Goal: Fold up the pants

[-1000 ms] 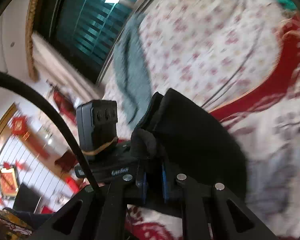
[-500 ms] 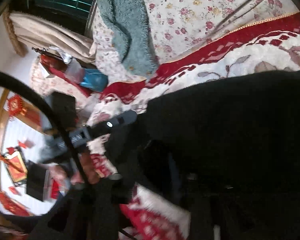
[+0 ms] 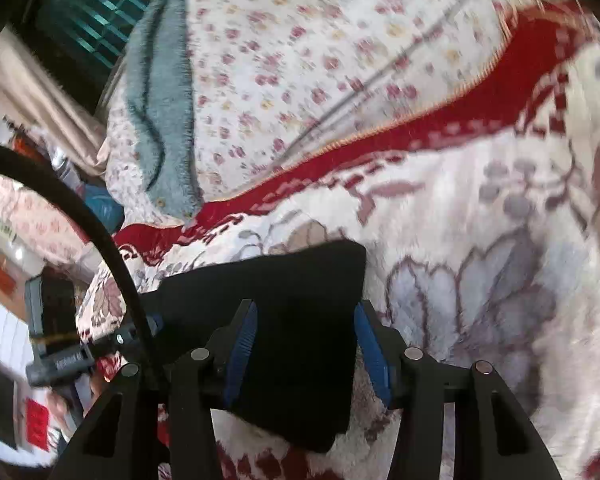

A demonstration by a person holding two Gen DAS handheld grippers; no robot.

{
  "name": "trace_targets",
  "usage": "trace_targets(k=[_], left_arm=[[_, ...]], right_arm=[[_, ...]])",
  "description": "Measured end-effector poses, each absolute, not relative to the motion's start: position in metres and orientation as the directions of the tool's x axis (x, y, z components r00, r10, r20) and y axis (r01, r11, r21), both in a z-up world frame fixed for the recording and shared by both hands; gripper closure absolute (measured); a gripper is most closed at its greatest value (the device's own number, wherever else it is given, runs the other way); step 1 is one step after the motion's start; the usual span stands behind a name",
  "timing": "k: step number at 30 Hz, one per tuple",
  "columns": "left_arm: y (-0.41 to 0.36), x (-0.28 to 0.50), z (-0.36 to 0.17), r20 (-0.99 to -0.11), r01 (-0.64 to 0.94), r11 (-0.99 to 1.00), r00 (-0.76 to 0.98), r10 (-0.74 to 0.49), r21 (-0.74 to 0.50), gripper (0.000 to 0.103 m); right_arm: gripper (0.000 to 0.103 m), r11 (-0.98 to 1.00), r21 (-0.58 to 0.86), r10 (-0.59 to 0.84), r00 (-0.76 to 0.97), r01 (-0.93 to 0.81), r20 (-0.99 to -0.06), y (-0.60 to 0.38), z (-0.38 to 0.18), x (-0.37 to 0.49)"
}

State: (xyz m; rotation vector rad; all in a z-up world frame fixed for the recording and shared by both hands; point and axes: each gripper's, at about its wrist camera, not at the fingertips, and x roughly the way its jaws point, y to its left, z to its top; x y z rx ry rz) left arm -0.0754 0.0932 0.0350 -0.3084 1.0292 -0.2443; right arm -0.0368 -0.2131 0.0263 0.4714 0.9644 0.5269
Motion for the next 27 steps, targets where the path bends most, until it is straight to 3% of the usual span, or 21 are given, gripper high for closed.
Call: trace_targets(k=[4, 11, 19, 27], left_arm=[[0.091, -0.077, 0.018, -0.810, 0.017, 0.934, 0.492, -0.320, -0.358, 0.055], [0.098, -0.084, 0.028, -0.796, 0.016, 0.931, 0.514, -0.321, -0.365, 0.055], [0.114, -0.100, 0.041, -0.786, -0.023, 0.941, 0.556, -0.269, -0.339, 0.055], [0.134, -0.111, 0.047, -0.786, -0.064, 0.947, 0.578, -0.221, -0.314, 0.055]], right_arm=[[0.054, 0.845, 0.506, 0.522, 0.472, -0.173, -0.710, -0.206, 0.004, -0.036], [0.054, 0.860, 0.468, 0.500, 0.512, -0.201, -0.698, -0.207, 0.030, -0.049], [0.054, 0.796, 0.484, 0.605, 0.507, -0.364, -0.613, -0.168, 0.067, -0.056], [0.054, 0.761, 0.432, 0.637, 0.431, -0.485, -0.639, -0.093, 0.063, -0.047]])
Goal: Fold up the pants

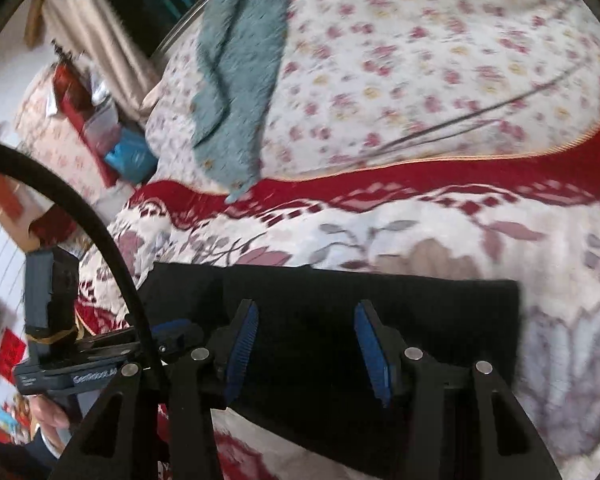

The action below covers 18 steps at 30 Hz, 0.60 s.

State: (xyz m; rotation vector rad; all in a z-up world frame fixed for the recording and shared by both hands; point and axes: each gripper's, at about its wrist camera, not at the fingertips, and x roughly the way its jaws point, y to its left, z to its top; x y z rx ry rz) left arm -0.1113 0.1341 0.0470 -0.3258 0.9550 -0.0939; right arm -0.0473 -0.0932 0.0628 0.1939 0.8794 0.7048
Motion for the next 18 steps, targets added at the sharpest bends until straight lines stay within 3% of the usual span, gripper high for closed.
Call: trace_targets(k=[7, 10, 13, 16, 18], left_arm=[[0.156, -0.119, 0.047, -0.781, -0.111, 0.939, 0.591, -0.199, -0.324, 0.055], [0.164, -0.121, 0.043, -0.782, -0.131, 0.931, 0.589, -0.204, -0.341, 0.055], [0.166, -0.124, 0.041, -0.784, -0.134, 0.929, 0.585, -0.207, -0.345, 0.055], [0.168, -0.126, 0.039, -0.787, -0.137, 0.928, 0.582, -0.207, -0.345, 0.055], [0.171, -0.126, 0.036, -0.787, -0.146, 0.922, 0.578, -0.215, -0.359, 0.055]], right_arm=[[0.050, 0.753, 0.395, 0.624, 0.381, -0.526, -0.682, -0.049, 0.052, -0.053], [0.049, 0.787, 0.303, 0.557, 0.409, -0.538, -0.723, -0.031, 0.038, -0.056], [0.050, 0.784, 0.207, 0.536, 0.471, -0.585, -0.700, -0.022, 0.034, -0.059], [0.069, 0.781, 0.187, 0.530, 0.474, -0.596, -0.703, -0.027, 0.032, -0.055], [0.092, 0.761, 0.280, 0.584, 0.431, -0.585, -0.688, -0.041, 0.032, -0.049]])
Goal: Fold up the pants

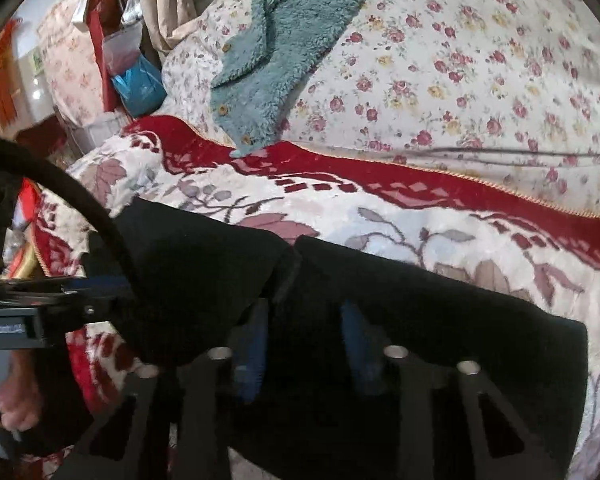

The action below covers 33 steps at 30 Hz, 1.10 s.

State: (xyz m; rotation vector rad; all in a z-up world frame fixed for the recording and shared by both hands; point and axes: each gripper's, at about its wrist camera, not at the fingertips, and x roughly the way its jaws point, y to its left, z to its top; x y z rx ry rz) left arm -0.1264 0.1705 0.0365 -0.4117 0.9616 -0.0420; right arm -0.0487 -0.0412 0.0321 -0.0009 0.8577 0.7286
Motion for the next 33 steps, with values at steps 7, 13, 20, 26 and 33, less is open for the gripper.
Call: trace_targets(k=[7, 13, 20, 26, 33], left_arm=[[0.172, -0.126, 0.035, -0.785, -0.148, 0.915, 0.575, -0.228, -0.375, 0.055], [0.176, -0.125, 0.033, -0.788, -0.161, 0.915, 0.576, -0.217, -0.369, 0.055], [0.186, -0.127, 0.033, -0.799, -0.185, 0.926, 0.578, -0.168, -0.328, 0.055], [0.201, -0.134, 0.035, -0.811, -0.250, 0.925, 0.577, -0.095, -0.286, 0.055], [0.218, -0.147, 0.036, -0.818, -0.298, 0.925, 0.575, -0.025, -0.237, 0.055]], right_arm=[[0.096, 0.699, 0.407, 0.673, 0.350, -0.588, -0.651, -0.052, 0.038, -0.053], [0.095, 0.708, 0.337, 0.634, 0.349, -0.621, -0.690, -0.030, 0.034, -0.064], [0.055, 0.639, 0.358, 0.694, 0.309, -0.681, -0.651, -0.016, 0.058, -0.076], [0.055, 0.587, 0.367, 0.726, 0.269, -0.722, -0.633, 0.008, 0.071, -0.079], [0.055, 0.554, 0.360, 0.742, 0.250, -0.750, -0.622, 0.036, 0.072, -0.075]])
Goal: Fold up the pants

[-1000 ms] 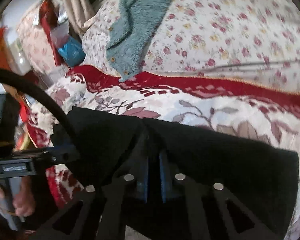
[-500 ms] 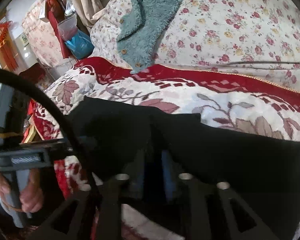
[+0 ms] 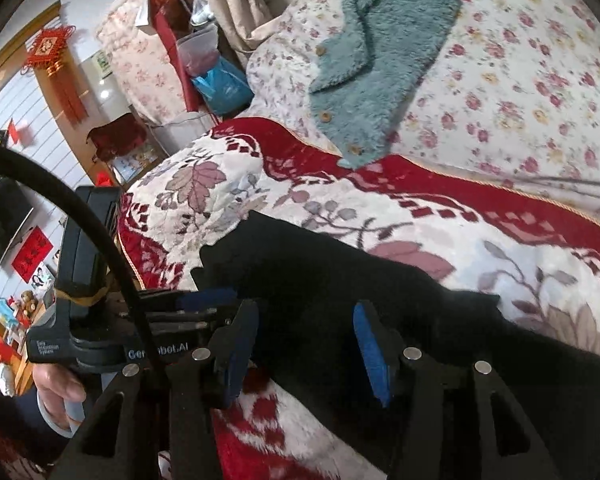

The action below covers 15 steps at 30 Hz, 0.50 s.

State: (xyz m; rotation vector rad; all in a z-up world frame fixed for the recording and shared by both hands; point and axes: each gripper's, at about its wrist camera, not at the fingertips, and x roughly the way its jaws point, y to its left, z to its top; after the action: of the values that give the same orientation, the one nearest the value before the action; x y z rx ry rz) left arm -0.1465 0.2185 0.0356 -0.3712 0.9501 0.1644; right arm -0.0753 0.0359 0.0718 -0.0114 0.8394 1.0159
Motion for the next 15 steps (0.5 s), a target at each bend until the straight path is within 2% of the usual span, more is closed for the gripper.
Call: trace_targets(k=[4, 12, 13, 14, 15], left_arm=[[0.227, -0.151, 0.036, -0.818, -0.321, 0.919, 0.575, -0.002, -0.227, 0.055], [0.245, -0.167, 0.037, -0.801, -0.331, 0.890, 0.595, -0.063, -0.315, 0.055], [0.250, -0.173, 0.037, -0.799, -0.342, 0.877, 0.597, -0.074, -0.337, 0.052], [0.254, -0.177, 0.036, -0.799, -0.356, 0.867, 0.597, -0.076, -0.348, 0.041], [0.260, -0.183, 0.035, -0.793, -0.374, 0.849, 0.603, -0.082, -0.372, 0.036]], right_arm=[[0.055, 0.548, 0.369, 0.751, 0.247, -0.751, -0.612, 0.048, 0.071, -0.072], [0.051, 0.509, 0.389, 0.774, 0.210, -0.768, -0.598, 0.069, 0.068, -0.062], [0.051, 0.504, 0.390, 0.774, 0.201, -0.771, -0.601, 0.074, 0.068, -0.059], [0.051, 0.501, 0.390, 0.772, 0.194, -0.773, -0.606, 0.078, 0.067, -0.056], [0.051, 0.496, 0.386, 0.771, 0.189, -0.778, -0.609, 0.083, 0.068, -0.054]])
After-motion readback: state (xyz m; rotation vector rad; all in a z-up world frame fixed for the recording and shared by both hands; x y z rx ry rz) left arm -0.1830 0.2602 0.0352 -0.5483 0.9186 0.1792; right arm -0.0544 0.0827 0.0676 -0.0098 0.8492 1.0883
